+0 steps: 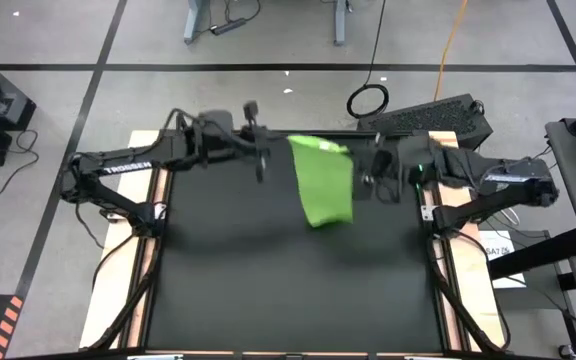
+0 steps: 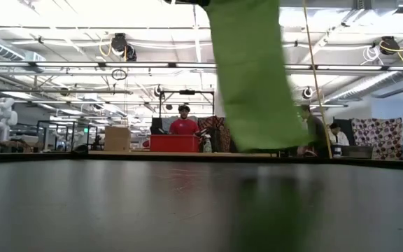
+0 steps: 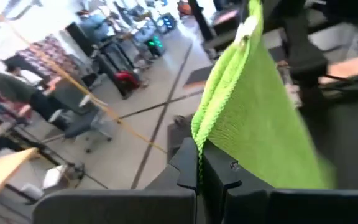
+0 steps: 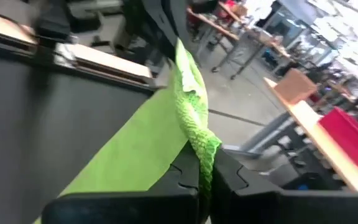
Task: Roll towel
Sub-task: Fold the green towel on the table
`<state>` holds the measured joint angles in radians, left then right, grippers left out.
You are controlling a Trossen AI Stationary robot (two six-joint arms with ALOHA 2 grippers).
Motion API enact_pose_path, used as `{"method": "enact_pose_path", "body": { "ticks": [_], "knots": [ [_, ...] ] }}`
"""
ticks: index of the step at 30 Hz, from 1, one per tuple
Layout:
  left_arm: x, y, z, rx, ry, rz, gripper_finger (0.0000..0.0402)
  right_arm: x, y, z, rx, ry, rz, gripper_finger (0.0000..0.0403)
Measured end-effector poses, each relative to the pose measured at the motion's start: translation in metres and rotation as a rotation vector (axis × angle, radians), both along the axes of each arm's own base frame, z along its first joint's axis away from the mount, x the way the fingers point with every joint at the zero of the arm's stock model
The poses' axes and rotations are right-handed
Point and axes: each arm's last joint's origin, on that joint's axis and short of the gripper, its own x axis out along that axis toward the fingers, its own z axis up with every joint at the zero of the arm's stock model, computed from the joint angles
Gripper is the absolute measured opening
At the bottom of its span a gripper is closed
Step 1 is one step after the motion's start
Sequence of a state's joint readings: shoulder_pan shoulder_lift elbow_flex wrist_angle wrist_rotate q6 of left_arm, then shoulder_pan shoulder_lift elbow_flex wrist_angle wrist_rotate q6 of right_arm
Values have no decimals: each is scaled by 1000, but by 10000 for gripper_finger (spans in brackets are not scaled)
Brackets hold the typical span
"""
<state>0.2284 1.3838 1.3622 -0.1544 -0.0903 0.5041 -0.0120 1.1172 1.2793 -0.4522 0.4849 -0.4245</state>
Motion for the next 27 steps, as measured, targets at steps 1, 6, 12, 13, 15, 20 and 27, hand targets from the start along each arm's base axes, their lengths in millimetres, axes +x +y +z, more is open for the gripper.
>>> {"method": "enact_pose_path", "body": {
  "ticks": [1, 6, 12, 13, 15, 20, 27],
  "knots": [
    [-2, 3, 3, -2, 3, 5, 1, 0, -6, 1, 7, -8, 3, 0],
    [-7, -11, -2, -50, 153, -81, 1, 4, -11, -14, 180, 43, 150, 0],
    [5, -34, -54, -150, 403, -141, 1, 22, -1, -86, 481, 252, 279, 0],
    [8, -39, -65, -172, 432, -148, 1, 23, 1, -100, 515, 285, 272, 0],
    [14, -48, -89, -209, 494, -165, 1, 25, 5, -127, 571, 330, 258, 0],
    [30, -78, -155, -272, 642, -202, 1, 24, 22, -185, 704, 321, 296, 0],
    [49, -122, -209, -280, 729, -285, 1, 17, 54, -233, 823, 340, 354, 0]
  ]
}}
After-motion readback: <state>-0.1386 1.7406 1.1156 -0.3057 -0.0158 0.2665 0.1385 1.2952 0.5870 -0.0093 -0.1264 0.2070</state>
